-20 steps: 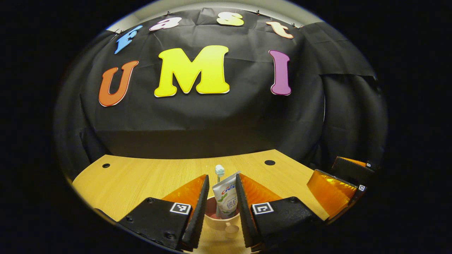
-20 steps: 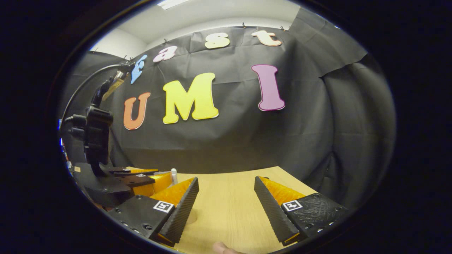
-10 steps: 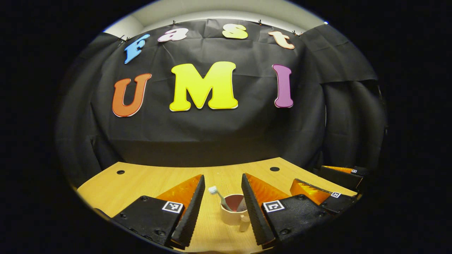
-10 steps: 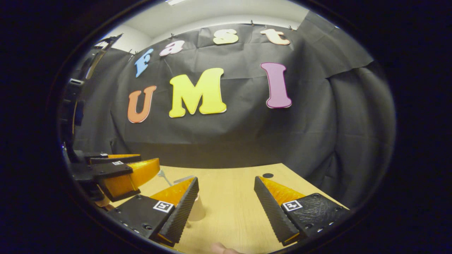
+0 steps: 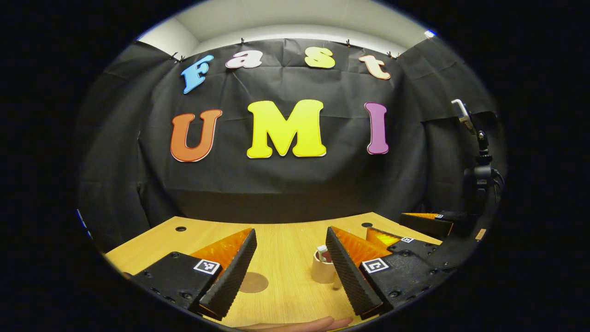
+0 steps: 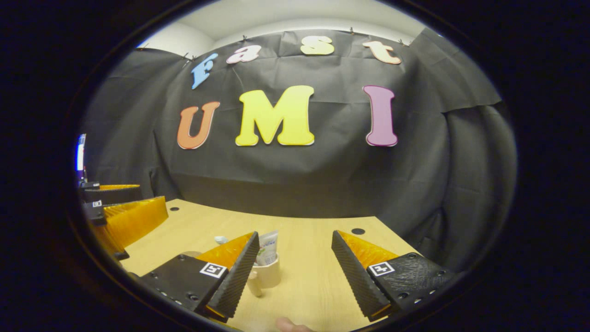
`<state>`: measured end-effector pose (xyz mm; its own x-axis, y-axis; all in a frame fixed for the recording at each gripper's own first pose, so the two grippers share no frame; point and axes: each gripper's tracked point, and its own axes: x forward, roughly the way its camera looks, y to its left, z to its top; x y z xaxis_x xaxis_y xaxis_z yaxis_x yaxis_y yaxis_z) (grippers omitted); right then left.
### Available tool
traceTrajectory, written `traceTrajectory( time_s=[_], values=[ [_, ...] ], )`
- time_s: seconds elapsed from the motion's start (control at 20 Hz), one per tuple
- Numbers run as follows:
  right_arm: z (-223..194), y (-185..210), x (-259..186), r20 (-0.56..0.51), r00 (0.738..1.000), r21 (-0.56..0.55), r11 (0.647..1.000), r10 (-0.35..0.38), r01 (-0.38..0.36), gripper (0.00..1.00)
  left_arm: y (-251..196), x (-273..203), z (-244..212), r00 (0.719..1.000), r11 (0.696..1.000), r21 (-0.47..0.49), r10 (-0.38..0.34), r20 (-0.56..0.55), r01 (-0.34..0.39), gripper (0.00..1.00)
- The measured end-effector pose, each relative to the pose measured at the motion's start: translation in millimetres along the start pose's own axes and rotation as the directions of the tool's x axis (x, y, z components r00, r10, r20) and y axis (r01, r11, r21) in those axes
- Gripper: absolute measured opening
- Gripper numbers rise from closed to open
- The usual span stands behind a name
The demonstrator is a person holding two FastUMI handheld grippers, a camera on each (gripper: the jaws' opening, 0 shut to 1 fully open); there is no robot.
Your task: Put the toothbrush and toothpaste on the desktop into the cup, then pick up the cup and place it on the coaster on the desktop.
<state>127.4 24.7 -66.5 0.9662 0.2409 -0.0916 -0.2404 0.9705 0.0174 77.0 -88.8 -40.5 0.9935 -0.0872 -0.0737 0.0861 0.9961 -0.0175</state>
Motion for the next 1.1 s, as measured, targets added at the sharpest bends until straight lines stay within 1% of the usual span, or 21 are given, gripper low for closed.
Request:
traceTrajectory(
  time_s=[0.15,0.25,0.35,0.45,0.5,0.55,0.6,0.65,0.75,0.8,0.9,0.95,1.0,1.1],
  values=[
    [-4.6,28.8,6.6,-0.050,0.998,0.001,0.999,0.049,-0.049,0.96,20.4,-11.7,-7.5,0.999,0.999,-0.020,0.032,-0.013,-0.032,0.96],
    [-11.1,42.8,11.9,-0.101,0.993,-0.015,0.998,0.061,-0.063,0.96,33.3,-17.9,-4.5,0.999,0.999,-0.011,0.040,0.009,-0.040,0.96],
    [-17.6,47.8,18.3,-0.145,0.988,-0.047,0.998,0.043,-0.050,0.95,51.7,-22.6,-2.0,0.997,0.998,-0.013,0.065,0.036,-0.065,0.96],
    [-22.0,44.2,25.7,-0.185,0.983,-0.061,0.998,-0.004,-0.007,0.97,65.6,-24.6,0.0,0.996,0.996,-0.007,0.085,0.037,-0.084,0.96],
    [-28.3,43.0,29.0,-0.221,0.975,-0.065,0.998,-0.025,0.011,0.95,72.8,-26.2,3.4,0.994,0.995,-0.001,0.098,0.050,-0.098,1.00],
    [-37.6,42.6,33.5,-0.265,0.964,-0.064,0.998,-0.039,0.023,0.95,77.7,-27.5,8.9,0.992,0.994,-0.003,0.106,0.069,-0.106,0.96],
    [-48.0,43.1,37.0,-0.315,0.948,-0.067,0.997,-0.044,0.024,0.95,81.5,-27.4,9.0,0.992,0.994,-0.007,0.110,0.068,-0.109,0.96],
    [-60.2,42.2,39.2,-0.370,0.928,-0.071,0.997,-0.052,0.028,0.98,85.1,-27.4,7.9,0.992,0.994,-0.013,0.110,0.062,-0.109,0.96],
    [-79.6,40.1,42.9,-0.467,0.882,-0.078,0.997,-0.062,0.029,0.98,89.2,-26.1,9.4,0.992,0.993,-0.029,0.112,0.062,-0.110,0.96],
    [-86.5,38.9,45.1,-0.512,0.856,-0.097,0.995,-0.073,0.027,0.93,90.6,-24.8,9.0,0.993,0.994,-0.036,0.107,0.057,-0.105,0.96],
    [-97.6,33.6,51.4,-0.573,0.814,-0.127,0.992,-0.093,0.024,0.98,90.0,-23.1,7.8,0.994,0.995,-0.048,0.095,0.052,-0.092,0.96],
    [-101.9,32.5,57.5,-0.606,0.790,-0.128,0.992,-0.097,0.024,0.95,92.2,-23.0,8.5,0.994,0.994,-0.054,0.096,0.052,-0.093,0.96],
    [-110.2,32.0,58.0,-0.651,0.753,-0.120,0.992,-0.098,0.025,0.95,94.6,-22.9,8.2,0.993,0.993,-0.062,0.101,0.053,-0.098,0.96],
    [-132.0,38.9,51.4,-0.758,0.650,-0.075,0.997,-0.061,0.006,0.95,93.0,-21.9,7.4,0.994,0.993,-0.075,0.093,0.050,-0.089,0.96]
  ],
)
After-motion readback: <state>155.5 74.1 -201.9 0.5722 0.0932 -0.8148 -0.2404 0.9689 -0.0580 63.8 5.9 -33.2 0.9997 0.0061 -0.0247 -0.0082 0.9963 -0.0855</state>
